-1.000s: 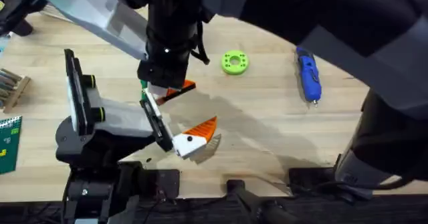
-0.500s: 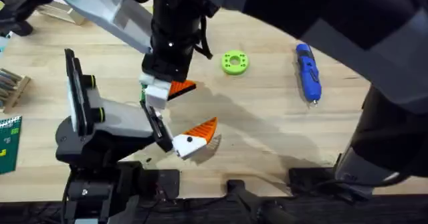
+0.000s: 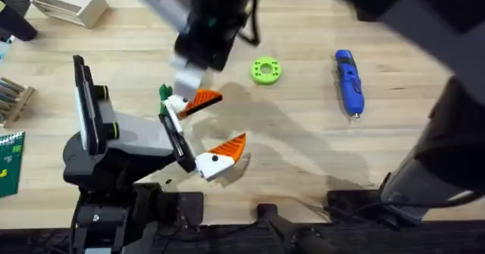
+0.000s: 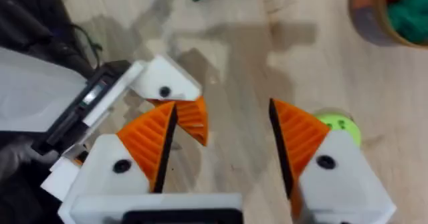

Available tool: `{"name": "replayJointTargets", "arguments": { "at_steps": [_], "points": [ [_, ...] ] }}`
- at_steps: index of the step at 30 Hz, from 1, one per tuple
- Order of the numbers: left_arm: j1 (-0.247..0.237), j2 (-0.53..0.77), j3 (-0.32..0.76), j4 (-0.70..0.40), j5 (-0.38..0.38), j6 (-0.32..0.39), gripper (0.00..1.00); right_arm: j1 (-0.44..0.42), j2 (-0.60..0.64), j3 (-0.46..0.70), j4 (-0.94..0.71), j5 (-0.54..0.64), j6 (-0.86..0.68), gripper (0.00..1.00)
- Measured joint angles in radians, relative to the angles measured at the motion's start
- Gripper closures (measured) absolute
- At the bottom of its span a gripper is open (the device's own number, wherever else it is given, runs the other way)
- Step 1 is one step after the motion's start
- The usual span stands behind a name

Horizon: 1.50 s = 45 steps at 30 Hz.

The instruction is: Pick up the gripper from the table and insert it into the empty holder that is missing its gripper. Then pick up a screw, insert it into the mounting hole, and use the screwdriver to tighten it. Finally, clean up the table by picking up the vegetable and placing it into the bucket.

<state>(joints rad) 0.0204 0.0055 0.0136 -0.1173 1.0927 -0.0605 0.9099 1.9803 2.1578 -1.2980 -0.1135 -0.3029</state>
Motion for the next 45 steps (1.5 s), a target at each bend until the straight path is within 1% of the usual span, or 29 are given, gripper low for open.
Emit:
{"name": "replayJointTargets", "arguments": {
  "at_steps": [3, 5, 6, 9, 11, 17, 20, 23, 27, 32, 35, 45],
  "points": [
    [0.000, 0.000, 0.000, 0.000, 0.000, 0.000, 0.016, -0.050, -0.055, -0.025, 0.033, 0.000, 0.015, 0.186],
    [0.000, 0.000, 0.000, 0.000, 0.000, 0.000, 0.015, -0.084, -0.113, -0.086, 0.075, 0.001, 0.024, 0.185],
    [0.000, 0.000, 0.000, 0.000, 0.000, 0.000, 0.015, -0.128, -0.219, -0.233, 0.163, -0.001, 0.049, 0.185],
    [0.000, 0.000, 0.000, 0.000, 0.000, 0.000, 0.015, -0.187, -0.349, -0.414, 0.251, -0.006, 0.100, 0.184],
    [0.000, 0.000, 0.000, 0.000, 0.000, 0.000, 0.016, -0.251, -0.436, -0.522, 0.277, -0.007, 0.142, 0.185],
    [0.000, 0.000, 0.000, 0.000, 0.000, 0.000, 0.015, -0.472, -0.653, -0.777, 0.290, -0.007, 0.258, 0.185],
    [0.000, 0.000, 0.000, 0.000, 0.000, 0.000, 0.015, -0.570, -0.740, -0.884, 0.327, -0.007, 0.312, 0.185],
    [0.000, 0.000, 0.000, 0.000, 0.000, 0.000, 0.015, -0.667, -0.812, -0.963, 0.342, -0.002, 0.358, 0.184],
    [0.000, 0.000, 0.000, 0.000, 0.000, 0.000, 0.015, -0.783, -0.861, -1.015, 0.326, 0.041, 0.394, 0.183],
    [0.000, 0.000, 0.000, 0.000, 0.000, 0.000, 0.015, -0.849, -0.861, -1.021, 0.344, 0.089, 0.409, 0.182],
    [0.000, 0.000, 0.000, 0.000, 0.000, 0.000, 0.015, -0.863, -0.860, -1.022, 0.345, 0.104, 0.412, 0.182],
    [0.000, 0.000, 0.000, 0.000, 0.000, 0.000, 0.015, -0.864, -0.853, -1.022, 0.332, 0.117, 0.412, 0.182]
  ]
}}
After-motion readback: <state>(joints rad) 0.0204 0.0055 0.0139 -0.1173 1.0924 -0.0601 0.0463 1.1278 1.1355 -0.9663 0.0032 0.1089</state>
